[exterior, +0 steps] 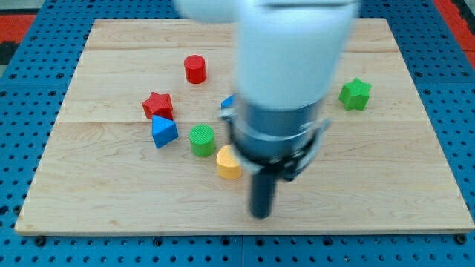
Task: Push the yellow heart up
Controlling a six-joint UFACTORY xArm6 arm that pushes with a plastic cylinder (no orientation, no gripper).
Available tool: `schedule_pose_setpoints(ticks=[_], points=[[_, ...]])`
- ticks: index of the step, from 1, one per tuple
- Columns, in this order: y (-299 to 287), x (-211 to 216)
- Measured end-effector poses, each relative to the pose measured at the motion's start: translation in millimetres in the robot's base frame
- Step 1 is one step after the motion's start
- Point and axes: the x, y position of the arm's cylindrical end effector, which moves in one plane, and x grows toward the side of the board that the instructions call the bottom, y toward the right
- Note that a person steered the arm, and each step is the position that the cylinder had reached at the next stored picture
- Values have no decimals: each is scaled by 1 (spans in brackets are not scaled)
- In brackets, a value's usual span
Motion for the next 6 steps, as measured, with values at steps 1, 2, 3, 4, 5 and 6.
schedule_pose_setpoints(ticks=[1, 2, 3, 4, 5, 6], points=[[6, -30], [11, -66], [14, 1], [-33, -29], [-13, -83], [16, -106]])
